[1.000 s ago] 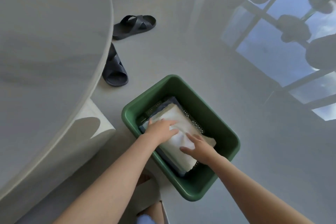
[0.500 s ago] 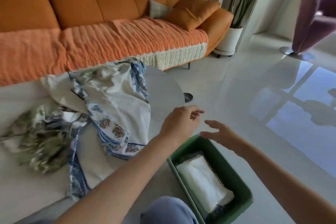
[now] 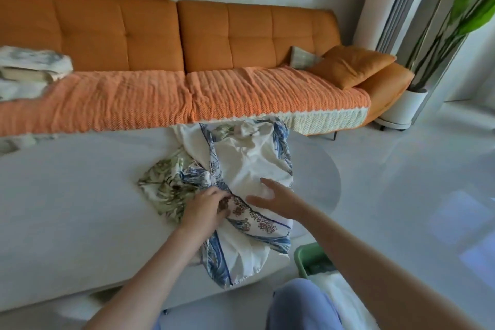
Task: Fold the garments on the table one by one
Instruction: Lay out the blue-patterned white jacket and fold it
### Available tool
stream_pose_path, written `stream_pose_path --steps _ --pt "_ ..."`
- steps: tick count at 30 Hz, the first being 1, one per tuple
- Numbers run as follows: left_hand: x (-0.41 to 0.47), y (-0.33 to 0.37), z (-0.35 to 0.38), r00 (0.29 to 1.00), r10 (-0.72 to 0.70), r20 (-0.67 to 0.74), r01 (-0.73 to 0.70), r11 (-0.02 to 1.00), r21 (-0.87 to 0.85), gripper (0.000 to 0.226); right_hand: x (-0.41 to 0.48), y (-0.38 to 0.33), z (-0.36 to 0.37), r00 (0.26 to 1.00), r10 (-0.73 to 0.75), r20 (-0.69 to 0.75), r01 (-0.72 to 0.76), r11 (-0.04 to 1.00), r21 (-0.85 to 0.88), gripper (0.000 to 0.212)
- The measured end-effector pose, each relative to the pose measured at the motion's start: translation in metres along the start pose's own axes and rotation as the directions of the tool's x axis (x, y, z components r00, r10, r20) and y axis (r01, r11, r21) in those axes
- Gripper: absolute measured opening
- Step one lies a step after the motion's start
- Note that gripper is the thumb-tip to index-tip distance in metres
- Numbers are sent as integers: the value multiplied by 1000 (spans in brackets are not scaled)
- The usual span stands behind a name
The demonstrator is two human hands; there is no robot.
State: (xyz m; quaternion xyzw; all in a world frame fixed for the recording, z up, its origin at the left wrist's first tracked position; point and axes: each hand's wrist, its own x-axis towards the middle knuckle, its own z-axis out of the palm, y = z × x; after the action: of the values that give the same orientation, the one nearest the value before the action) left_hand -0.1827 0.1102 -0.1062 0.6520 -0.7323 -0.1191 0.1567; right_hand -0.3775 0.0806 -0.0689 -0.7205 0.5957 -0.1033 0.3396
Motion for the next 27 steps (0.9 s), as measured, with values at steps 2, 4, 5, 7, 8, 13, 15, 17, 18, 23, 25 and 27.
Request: stream_pose_path --steps 2,4,5,7,8,13,15,17,18,23,25,27 --pt "-9 -9 -7 998 -13 -65 12 1000 -16 21 8 -8 20 1000 -12 -3 11 972 -234 88" --pt "-16 -18 -15 995 -59 -84 52 996 -76 9 13 -12 34 997 -12 -73 -12 949 -315 73" --pt "-20 -23 -20 991 -92 -94 79 988 -133 7 17 -15 38 991 -23 -134 -18 956 -293 56" --pt "-25 -29 -24 986 -141 -90 113 958 -264 6 20 -23 40 970 -31 -240 -26 973 -231 16" --pt "-27 -32 -27 985 -148 -87 113 939 -325 7 22 -30 40 960 -50 -277 -11 977 -214 13" --pt "-28 -39 -41 982 -145 -117 59 837 -544 13 33 -73 23 956 -65 -287 149 948 280 27" --pt "-28 -40 -49 975 -174 -140 51 785 -618 17 33 -91 11 975 31 -219 107 800 591 25" --pt "-29 -41 -56 971 -223 -88 103 721 -685 26 33 -108 -5 986 123 -109 24 547 837 20" --pt "-29 -42 -59 971 -233 -58 134 725 -676 29 35 -118 -13 987 151 -58 -9 406 914 18" --pt "-25 -49 -68 970 -241 -17 157 681 -715 29 47 -173 -47 996 51 68 -71 78 994 45" --pt "-22 -51 -75 956 -284 71 189 416 -889 24 45 -193 -50 991 -87 100 -95 57 994 49" --pt "-18 -57 -89 951 -272 148 185 118 -976 30 39 -213 -48 969 -210 127 -112 81 990 49"
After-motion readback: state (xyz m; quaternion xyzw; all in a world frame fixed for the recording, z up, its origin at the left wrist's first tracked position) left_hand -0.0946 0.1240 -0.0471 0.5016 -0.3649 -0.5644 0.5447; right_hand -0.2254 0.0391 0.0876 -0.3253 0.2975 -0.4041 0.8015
